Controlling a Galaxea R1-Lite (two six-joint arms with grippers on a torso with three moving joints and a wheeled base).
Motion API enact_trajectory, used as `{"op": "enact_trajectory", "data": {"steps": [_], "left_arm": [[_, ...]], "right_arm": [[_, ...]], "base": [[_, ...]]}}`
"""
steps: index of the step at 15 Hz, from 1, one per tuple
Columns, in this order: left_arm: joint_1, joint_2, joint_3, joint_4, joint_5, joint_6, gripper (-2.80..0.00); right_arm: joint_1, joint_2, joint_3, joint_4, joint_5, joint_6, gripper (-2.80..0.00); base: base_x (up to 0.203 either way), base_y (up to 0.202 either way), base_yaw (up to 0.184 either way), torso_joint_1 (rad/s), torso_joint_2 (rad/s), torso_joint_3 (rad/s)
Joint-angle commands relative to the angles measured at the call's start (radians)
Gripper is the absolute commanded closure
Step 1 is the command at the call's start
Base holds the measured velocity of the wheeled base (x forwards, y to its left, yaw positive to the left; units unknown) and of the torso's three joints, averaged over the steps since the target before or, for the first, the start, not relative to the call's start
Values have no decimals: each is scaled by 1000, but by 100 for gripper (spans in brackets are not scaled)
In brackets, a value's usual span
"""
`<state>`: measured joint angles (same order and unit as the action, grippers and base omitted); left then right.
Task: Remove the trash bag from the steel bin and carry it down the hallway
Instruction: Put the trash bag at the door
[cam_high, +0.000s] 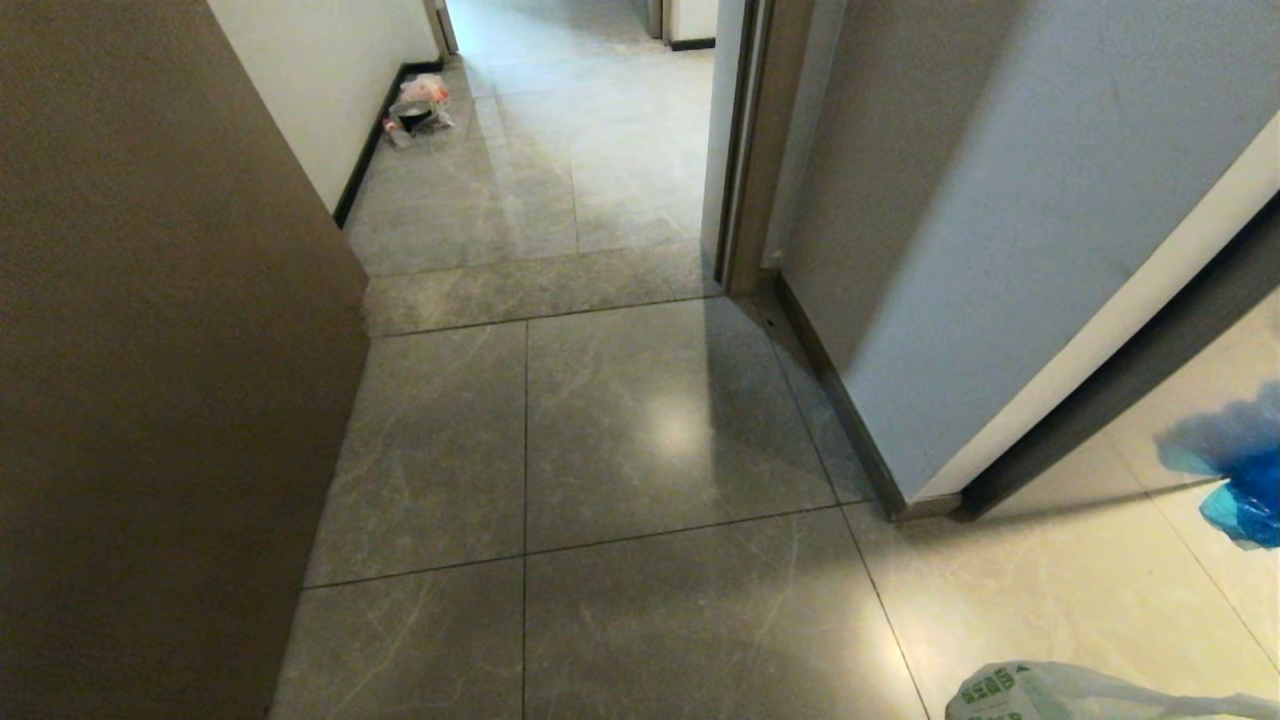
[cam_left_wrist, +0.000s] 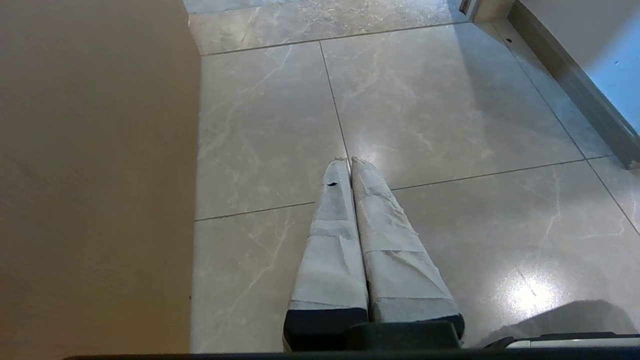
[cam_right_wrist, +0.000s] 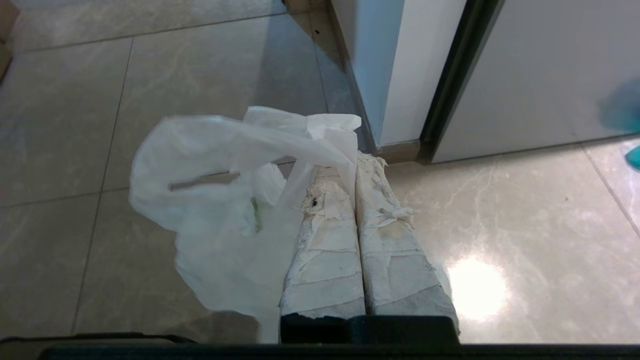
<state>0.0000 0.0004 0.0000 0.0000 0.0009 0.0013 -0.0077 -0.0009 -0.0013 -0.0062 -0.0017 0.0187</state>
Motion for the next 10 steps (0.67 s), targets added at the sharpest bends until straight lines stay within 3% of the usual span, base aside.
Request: {"op": "enact_trajectory", "data": {"steps": [1, 3, 10], "left_arm": [[0, 0, 0, 0, 1, 0, 0], [0, 0, 0, 0, 1, 0, 0], [0, 0, 0, 0, 1, -1, 0]], "right_arm": [[0, 1, -2, 9, -1, 0, 0], [0, 1, 0, 0, -1, 1, 0], [0, 1, 0, 0, 0, 6, 0]], "base": [[0, 0, 0, 0, 0, 0], [-4, -1, 35, 2, 1, 2], [1, -14, 130, 3, 4, 1]]}}
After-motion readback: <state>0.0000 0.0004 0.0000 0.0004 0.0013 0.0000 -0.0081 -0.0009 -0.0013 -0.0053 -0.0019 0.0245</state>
